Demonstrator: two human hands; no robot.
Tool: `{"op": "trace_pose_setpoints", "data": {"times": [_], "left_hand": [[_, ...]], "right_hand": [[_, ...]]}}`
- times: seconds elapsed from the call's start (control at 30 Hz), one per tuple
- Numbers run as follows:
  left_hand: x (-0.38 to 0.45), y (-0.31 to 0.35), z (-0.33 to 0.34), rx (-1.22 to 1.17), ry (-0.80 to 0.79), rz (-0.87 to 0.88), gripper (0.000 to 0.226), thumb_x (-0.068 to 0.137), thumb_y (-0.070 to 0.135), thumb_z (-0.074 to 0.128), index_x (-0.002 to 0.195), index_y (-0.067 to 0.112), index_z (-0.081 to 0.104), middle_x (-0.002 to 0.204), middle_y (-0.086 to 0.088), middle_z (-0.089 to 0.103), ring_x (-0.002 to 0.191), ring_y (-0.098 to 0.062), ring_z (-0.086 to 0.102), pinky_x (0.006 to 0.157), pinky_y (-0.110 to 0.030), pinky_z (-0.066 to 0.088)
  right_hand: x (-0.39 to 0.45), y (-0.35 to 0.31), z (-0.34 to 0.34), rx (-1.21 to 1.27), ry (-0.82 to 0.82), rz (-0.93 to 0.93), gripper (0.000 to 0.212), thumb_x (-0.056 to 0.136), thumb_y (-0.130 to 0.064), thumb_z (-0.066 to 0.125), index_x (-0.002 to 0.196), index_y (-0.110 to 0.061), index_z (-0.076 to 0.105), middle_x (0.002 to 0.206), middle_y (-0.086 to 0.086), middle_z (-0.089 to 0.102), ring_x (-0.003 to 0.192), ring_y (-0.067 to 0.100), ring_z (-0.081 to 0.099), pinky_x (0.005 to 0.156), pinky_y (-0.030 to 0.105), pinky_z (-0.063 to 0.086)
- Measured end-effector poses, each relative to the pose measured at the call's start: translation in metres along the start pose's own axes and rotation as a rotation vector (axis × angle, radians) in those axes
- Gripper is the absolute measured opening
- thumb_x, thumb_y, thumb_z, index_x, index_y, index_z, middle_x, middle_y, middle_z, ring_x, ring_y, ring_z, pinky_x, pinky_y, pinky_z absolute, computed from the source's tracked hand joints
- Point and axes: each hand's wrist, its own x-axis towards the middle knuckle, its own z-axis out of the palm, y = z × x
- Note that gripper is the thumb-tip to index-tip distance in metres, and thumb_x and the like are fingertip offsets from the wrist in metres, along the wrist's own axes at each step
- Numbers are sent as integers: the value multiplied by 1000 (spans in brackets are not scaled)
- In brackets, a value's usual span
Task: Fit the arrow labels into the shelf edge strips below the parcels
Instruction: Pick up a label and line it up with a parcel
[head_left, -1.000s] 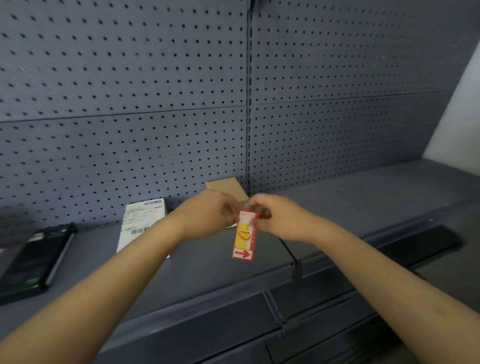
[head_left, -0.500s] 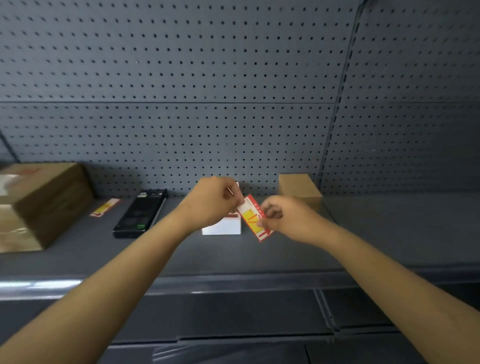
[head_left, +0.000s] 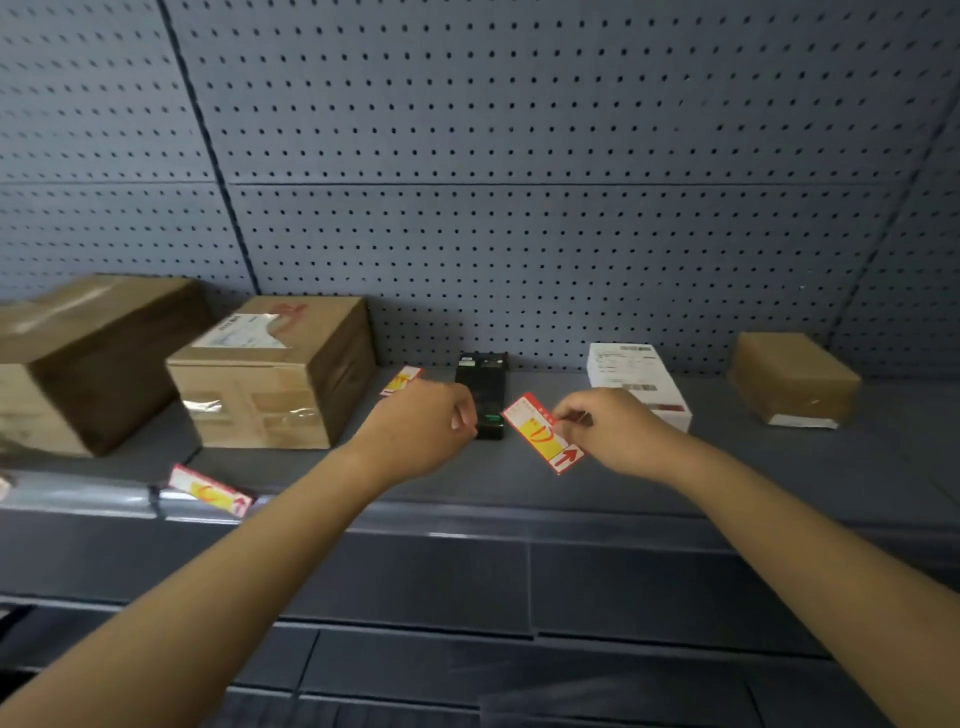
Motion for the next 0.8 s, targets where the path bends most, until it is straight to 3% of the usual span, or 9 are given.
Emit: {"op": "trace_pose_setpoints", "data": {"times": [0.13,0.27,0.37,0.5,0.63,0.8], "left_hand": [[-21,-29,2,63,-132,-17,18,88,19,50,91,21,67,96,3,71,91,-20,66,84,-39,55],[-34,-49,13,134,-223,5,20,88,19,48,93,22,67,104,1,71,98,-23,65,84,-35,53],[-38,-60,24,156,-281,-4,21,91,21,49,102,21,67,115,-3,67,107,-25,63,83,-32,48],[-40,-69,36,173,-353,-18,30,93,20,50,120,22,63,128,-6,60,116,-26,58,97,-38,48],[-40,-70,41,178,-357,-7,36,93,19,52,127,22,59,133,-4,57,120,-24,55,102,-38,45],[-37,-66,44,223,-334,7,34,91,18,54,124,18,61,127,-6,58,114,-25,58,94,-36,49]], "right_hand": [[-2,-27,23,-55,-5,10,18,94,-18,56,103,-15,72,89,-6,62,78,10,58,68,23,43],[-2,-40,40,-52,-37,8,21,92,-9,58,108,-15,71,91,-6,64,73,2,58,60,13,42],[1,-46,49,-50,-53,3,18,90,-8,60,102,-18,69,84,-8,64,71,3,61,59,17,47],[4,-48,60,-85,-64,-48,19,87,-5,61,95,-21,68,81,-7,64,70,10,64,61,26,53],[4,-47,66,-128,-70,-80,19,87,-5,62,95,-21,69,81,-8,61,68,5,58,58,21,46],[1,-46,68,-201,-114,-100,16,88,-10,62,96,-21,70,92,0,67,77,12,59,68,30,51]]}}
